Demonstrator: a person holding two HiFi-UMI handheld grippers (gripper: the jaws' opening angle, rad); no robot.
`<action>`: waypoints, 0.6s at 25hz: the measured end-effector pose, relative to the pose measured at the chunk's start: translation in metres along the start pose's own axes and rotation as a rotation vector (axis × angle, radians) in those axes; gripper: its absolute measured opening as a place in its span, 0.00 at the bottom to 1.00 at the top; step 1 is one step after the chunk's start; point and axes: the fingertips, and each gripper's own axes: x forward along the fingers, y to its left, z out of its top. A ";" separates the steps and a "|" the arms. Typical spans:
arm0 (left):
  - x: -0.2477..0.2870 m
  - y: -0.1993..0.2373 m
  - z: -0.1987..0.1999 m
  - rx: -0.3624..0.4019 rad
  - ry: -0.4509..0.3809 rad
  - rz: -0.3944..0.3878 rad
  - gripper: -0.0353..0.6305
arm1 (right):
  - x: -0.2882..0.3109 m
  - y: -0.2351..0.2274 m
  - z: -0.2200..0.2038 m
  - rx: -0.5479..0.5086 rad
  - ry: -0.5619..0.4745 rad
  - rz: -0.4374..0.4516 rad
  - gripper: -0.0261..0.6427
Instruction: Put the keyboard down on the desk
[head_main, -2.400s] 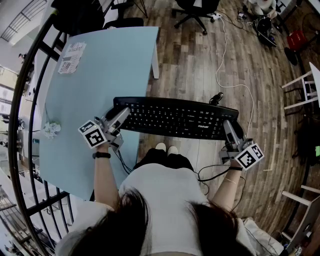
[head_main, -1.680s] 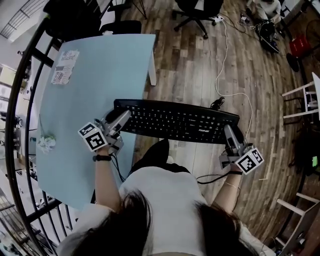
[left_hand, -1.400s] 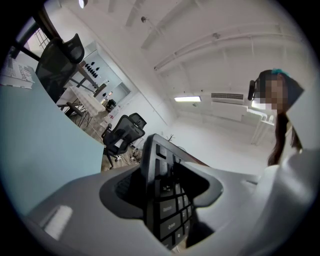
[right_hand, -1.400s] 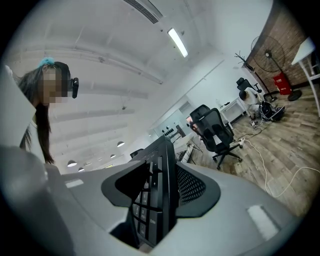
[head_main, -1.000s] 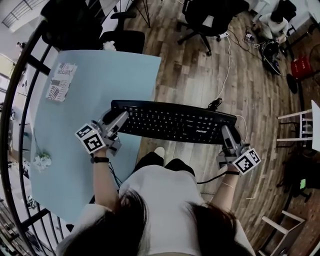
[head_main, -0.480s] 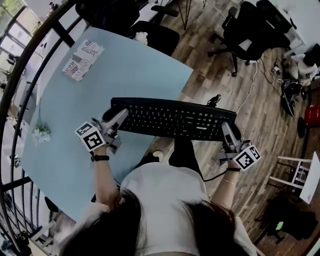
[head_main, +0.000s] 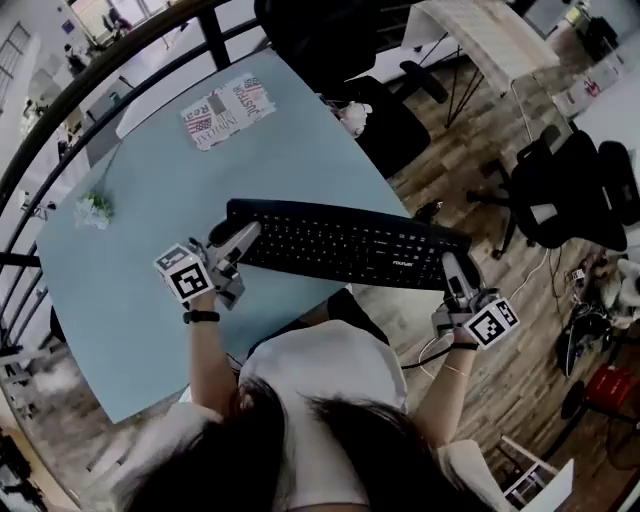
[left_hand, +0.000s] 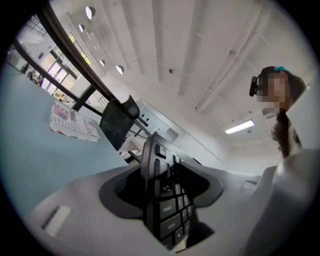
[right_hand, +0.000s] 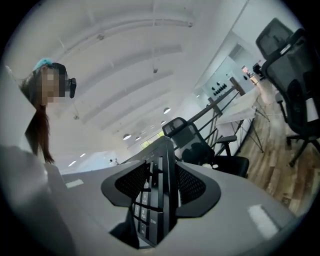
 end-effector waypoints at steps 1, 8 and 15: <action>-0.003 0.002 0.005 0.002 -0.031 0.041 0.42 | 0.019 -0.007 0.007 -0.001 0.026 0.045 0.28; 0.026 -0.098 -0.063 0.028 0.363 -0.508 0.42 | -0.236 0.133 -0.081 -0.016 -0.357 -0.512 0.28; -0.020 -0.100 -0.069 0.031 0.312 -0.441 0.42 | -0.242 0.144 -0.092 -0.016 -0.312 -0.441 0.28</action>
